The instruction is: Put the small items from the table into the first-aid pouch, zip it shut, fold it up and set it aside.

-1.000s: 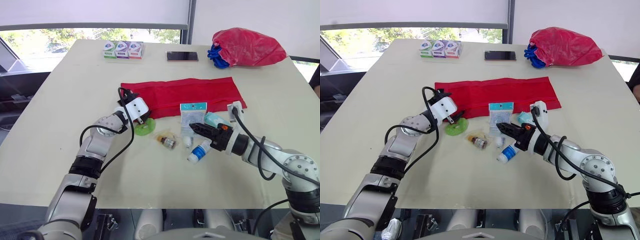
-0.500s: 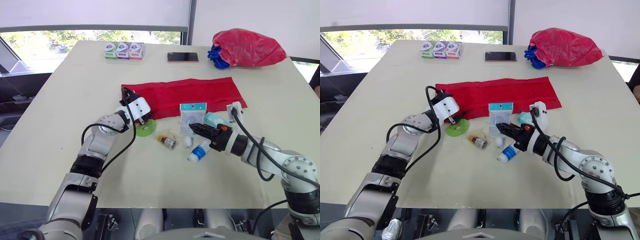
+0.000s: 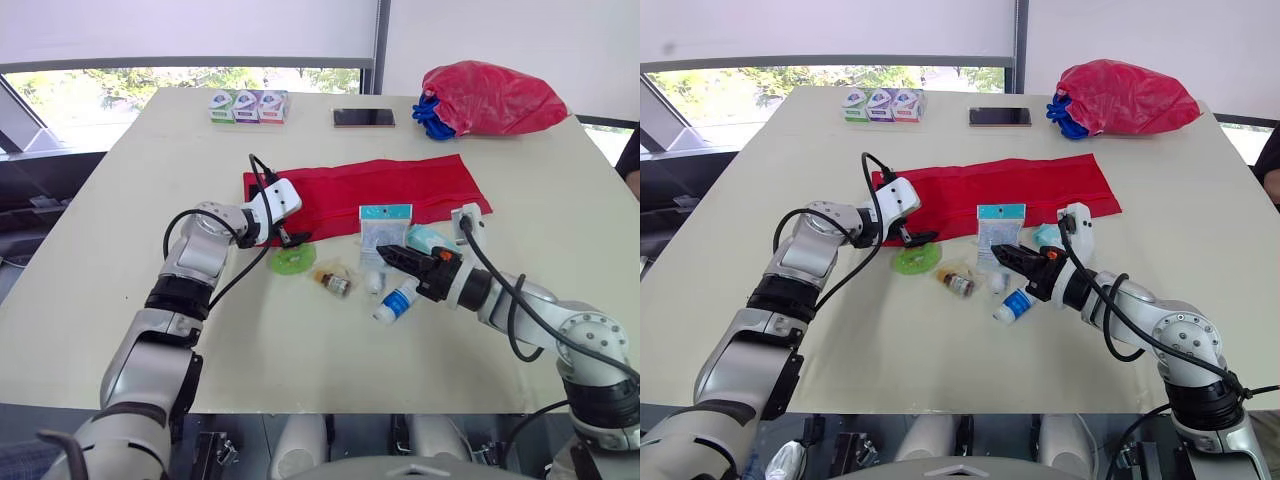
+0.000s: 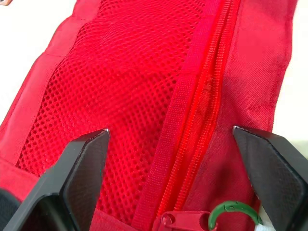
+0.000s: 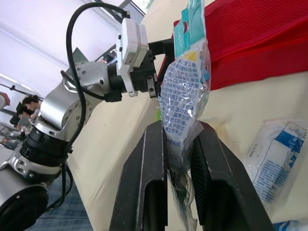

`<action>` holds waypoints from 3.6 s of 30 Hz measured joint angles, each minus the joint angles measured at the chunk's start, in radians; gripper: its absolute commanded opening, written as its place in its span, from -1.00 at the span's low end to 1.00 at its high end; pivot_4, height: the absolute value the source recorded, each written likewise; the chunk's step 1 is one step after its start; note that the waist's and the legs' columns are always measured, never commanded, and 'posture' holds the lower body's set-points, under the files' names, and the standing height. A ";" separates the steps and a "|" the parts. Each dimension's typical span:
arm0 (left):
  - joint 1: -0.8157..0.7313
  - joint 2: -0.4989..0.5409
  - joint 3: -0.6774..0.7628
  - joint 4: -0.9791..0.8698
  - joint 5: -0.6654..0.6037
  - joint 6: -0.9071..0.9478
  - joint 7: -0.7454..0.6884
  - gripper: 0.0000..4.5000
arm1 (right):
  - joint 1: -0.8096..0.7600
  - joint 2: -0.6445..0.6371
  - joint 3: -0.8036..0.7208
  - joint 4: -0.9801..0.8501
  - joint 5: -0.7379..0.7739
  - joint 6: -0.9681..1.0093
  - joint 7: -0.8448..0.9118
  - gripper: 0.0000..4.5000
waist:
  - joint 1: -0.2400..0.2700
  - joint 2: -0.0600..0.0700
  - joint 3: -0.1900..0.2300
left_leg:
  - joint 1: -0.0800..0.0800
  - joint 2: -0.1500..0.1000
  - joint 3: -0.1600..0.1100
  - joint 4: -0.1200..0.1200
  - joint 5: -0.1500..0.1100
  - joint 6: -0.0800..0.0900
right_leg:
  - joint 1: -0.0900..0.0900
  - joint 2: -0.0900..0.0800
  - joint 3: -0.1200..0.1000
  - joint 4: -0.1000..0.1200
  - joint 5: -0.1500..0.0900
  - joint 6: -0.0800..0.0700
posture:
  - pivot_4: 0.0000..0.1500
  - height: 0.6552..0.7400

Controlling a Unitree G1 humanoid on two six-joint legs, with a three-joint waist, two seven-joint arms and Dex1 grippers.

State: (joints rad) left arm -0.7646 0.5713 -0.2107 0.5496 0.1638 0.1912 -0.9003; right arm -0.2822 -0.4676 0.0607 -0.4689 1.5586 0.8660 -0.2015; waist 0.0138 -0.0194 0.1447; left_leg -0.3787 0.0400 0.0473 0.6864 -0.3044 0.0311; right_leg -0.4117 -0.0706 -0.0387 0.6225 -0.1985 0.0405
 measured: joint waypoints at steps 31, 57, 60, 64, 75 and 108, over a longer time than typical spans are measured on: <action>0.206 -0.016 -0.014 -0.227 0.125 -0.155 0.363 -0.96 | -0.011 -0.001 -0.001 0.020 -0.029 0.021 0.043 -0.94 | -0.001 0.001 -0.002 | -0.002 0.000 -0.001 -0.001 0.004 0.005 | -0.003 0.000 0.006 0.002 0.000 0.000 | 1.00 1.00; 0.280 -0.017 -0.095 -0.492 0.468 -0.003 0.502 0.78 | -0.018 -0.041 -0.003 0.034 -0.017 0.060 0.042 -0.94 | -0.001 -0.002 0.002 | -0.004 0.000 -0.001 -0.003 0.004 0.005 | -0.004 0.000 0.006 -0.002 0.000 0.000 | 1.00 1.00; 0.274 -0.027 -0.105 -0.492 0.504 0.045 0.504 0.78 | -0.019 -0.040 -0.003 0.034 -0.017 0.061 0.041 -0.94 | -0.002 -0.002 0.002 | -0.004 0.000 -0.001 -0.003 0.004 0.005 | -0.004 0.000 0.005 -0.002 0.000 0.000 | 1.00 1.00; 0.246 -0.043 -0.116 -0.485 0.541 0.112 0.485 0.78 | -0.028 -0.039 -0.003 0.034 -0.017 0.063 0.040 -0.94 | -0.002 -0.002 0.002 | -0.004 0.000 -0.001 -0.003 0.004 0.005 | -0.004 0.000 0.006 -0.002 0.000 0.000 | 1.00 1.00; 0.217 -0.051 -0.130 -0.496 0.551 0.209 0.377 0.78 | -0.032 -0.038 -0.003 0.034 -0.019 0.066 0.040 -0.94 | -0.004 -0.002 0.002 | -0.004 0.000 -0.001 -0.003 0.004 0.005 | -0.005 0.000 0.006 -0.001 0.000 0.000 | 1.00 1.00; 0.228 -0.059 -0.065 -0.489 0.506 0.283 0.425 0.78 | -0.031 -0.030 -0.004 0.035 -0.053 0.066 0.062 -0.94 | -0.004 -0.003 0.002 | -0.005 0.001 -0.001 -0.004 0.004 0.005 | -0.006 0.000 0.006 -0.001 0.000 0.000 | 1.00 1.00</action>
State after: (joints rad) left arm -0.5364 0.5119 -0.2761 0.0607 0.6693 0.4745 -0.4755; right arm -0.3135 -0.4972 0.0570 -0.4344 1.5060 0.9325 -0.1393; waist 0.0094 -0.0222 0.1466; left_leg -0.3835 0.0406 0.0461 0.6828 -0.3003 0.0364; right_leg -0.4177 -0.0707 -0.0328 0.6215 -0.1986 0.0408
